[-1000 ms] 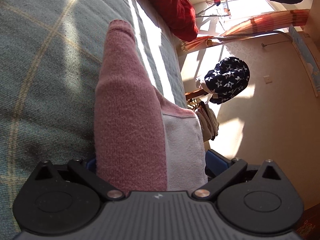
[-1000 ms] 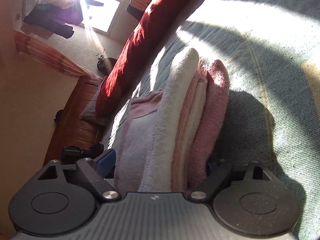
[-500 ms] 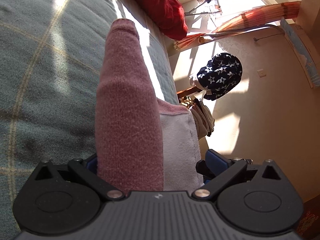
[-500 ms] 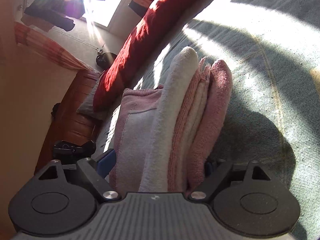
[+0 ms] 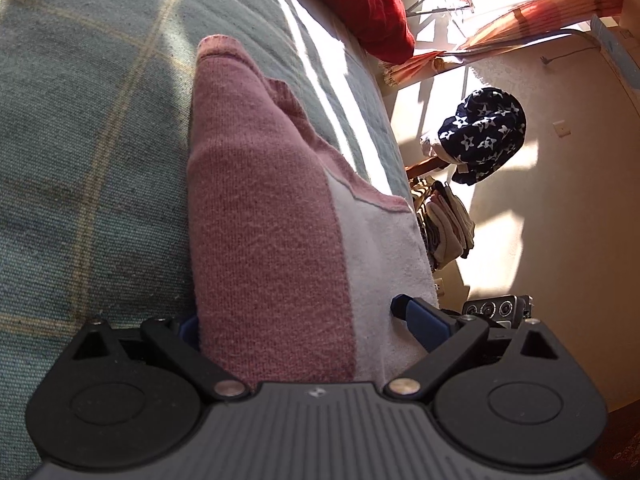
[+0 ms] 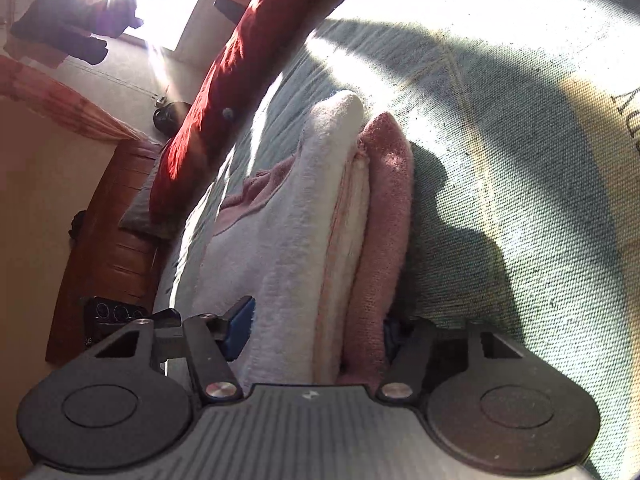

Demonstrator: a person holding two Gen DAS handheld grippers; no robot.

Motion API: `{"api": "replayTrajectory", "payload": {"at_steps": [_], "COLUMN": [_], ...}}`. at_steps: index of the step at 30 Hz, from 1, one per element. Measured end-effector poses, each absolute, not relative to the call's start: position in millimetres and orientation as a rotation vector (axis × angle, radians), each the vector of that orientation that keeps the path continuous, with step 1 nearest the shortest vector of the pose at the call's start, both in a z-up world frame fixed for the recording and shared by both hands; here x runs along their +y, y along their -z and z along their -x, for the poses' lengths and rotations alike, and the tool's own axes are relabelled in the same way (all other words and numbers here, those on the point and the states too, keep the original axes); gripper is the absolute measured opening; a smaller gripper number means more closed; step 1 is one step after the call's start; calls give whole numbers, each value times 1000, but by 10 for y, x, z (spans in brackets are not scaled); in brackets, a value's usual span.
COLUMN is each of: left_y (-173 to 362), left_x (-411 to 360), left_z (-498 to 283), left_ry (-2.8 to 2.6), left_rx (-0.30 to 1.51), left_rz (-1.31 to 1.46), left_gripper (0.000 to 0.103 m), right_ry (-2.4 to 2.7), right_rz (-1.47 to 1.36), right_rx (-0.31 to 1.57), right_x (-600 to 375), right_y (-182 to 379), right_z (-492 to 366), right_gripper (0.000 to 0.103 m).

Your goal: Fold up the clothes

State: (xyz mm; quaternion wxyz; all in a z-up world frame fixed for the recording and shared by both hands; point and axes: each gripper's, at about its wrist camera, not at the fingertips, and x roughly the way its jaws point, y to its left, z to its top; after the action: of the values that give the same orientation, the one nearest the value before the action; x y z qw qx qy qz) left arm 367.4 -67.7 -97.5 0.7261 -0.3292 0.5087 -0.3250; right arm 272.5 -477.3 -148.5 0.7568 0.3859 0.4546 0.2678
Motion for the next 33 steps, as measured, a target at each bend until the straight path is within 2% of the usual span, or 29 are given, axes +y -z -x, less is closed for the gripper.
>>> {"api": "replayTrajectory", "payload": {"at_steps": [6, 11, 20, 28, 33], "left_y": [863, 694, 487, 299, 275], "left_x": [-635, -642, -446, 80, 539], "left_z": [-3646, -3617, -3486, -3229, -3083], "left_ry": [738, 749, 742, 655, 596], "left_rx": [1090, 1059, 1014, 941, 909], "left_rz": [795, 780, 768, 712, 742], "left_gripper": [96, 87, 85, 69, 68], "right_ry": [-615, -616, -638, -697, -751], "right_rz": [-887, -833, -796, -710, -661], "right_rx": [958, 942, 932, 938, 953], "right_x": [-4781, -4670, -4507, -3951, -3490], "right_y": [1380, 1161, 895, 627, 494], "right_z": [-2689, -2682, -2619, -2702, -2786], "right_gripper": [65, 65, 66, 66, 66]}}
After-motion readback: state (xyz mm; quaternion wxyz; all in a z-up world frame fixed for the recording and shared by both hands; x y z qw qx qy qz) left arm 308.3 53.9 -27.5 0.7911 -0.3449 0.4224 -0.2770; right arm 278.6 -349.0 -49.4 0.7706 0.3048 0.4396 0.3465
